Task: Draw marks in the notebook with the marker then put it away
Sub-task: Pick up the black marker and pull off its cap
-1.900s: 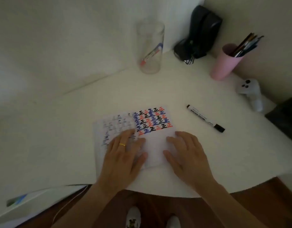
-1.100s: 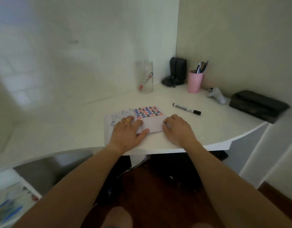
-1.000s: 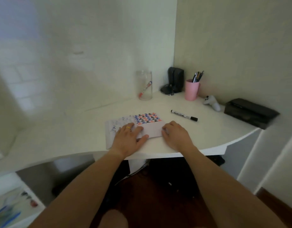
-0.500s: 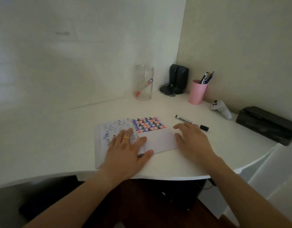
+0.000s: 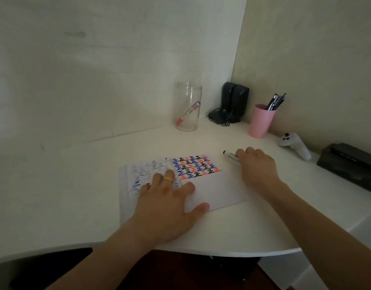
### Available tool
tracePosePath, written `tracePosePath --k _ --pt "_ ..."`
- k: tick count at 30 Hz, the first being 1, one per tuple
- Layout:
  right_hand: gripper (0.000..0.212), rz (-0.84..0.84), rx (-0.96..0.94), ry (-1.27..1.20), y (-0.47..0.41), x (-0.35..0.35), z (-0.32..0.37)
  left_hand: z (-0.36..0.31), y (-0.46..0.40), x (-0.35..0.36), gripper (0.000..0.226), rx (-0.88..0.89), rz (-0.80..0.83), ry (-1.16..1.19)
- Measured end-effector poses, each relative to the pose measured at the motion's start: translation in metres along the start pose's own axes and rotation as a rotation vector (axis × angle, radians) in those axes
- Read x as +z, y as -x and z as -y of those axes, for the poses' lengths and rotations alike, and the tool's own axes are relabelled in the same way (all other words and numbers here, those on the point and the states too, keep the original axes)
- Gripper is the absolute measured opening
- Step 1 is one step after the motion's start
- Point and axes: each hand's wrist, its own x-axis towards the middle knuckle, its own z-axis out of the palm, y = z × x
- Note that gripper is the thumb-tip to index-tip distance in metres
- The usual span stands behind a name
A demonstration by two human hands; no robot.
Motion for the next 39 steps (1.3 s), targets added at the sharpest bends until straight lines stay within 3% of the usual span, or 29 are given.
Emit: tracePosePath --k 4,7,11,15,17,20,26,32,34,36,37,39 --pt "0.040 -0.147 -0.056 -0.260 -0.013 -0.016 0.025 0.014 -0.026 -0.016 0.052 0.031 0.060 0.034" --pt "0.041 -0.219 -0.079 -0.697 -0.025 -0.034 0.043 0.030 -0.054 -0.025 0.048 0.062 0.023 0.089" --pt "0.023 -0.204 -0.025 -1.291 -0.039 -0.051 0.060 0.050 -0.097 -0.031 0.044 0.076 -0.093 0.146" --pt "0.019 -0.105 0.072 -1.723 -0.046 -0.037 0.068 0.060 -0.123 -0.027 0.035 0.168 -0.151 0.553" --pt "0.018 -0.055 0.069 -1.810 -0.045 -0.021 0.072 0.062 -0.128 -0.018 0.036 0.228 -0.273 0.600" --pt "0.017 0.034 0.089 -1.933 -0.044 -0.006 0.076 0.059 -0.129 -0.009 0.021 0.328 -0.480 0.410" --pt "0.016 0.017 0.038 -2.005 -0.037 -0.002 0.085 0.057 -0.120 -0.009 0.042 0.382 -0.491 0.186" --pt "0.037 -0.033 0.033 -1.973 -0.035 -0.008 0.087 0.044 -0.114 -0.007 0.045 0.456 -0.473 0.132" --pt "0.035 -0.009 0.025 -2.015 -0.033 -0.011 0.086 0.038 -0.111 -0.011 0.051 0.396 -0.313 0.506" --pt "0.036 0.020 -0.002 -2.067 -0.031 -0.014 0.086 0.033 -0.106 -0.019 0.048 0.258 0.042 1.142" --pt "0.037 0.029 -0.017 -2.084 -0.030 -0.016 0.086 0.033 -0.106 -0.021 0.046 0.203 0.157 1.345" --pt "0.039 0.031 -0.038 -2.094 -0.030 -0.019 0.086 0.033 -0.105 -0.025 0.044 0.168 0.274 1.478"
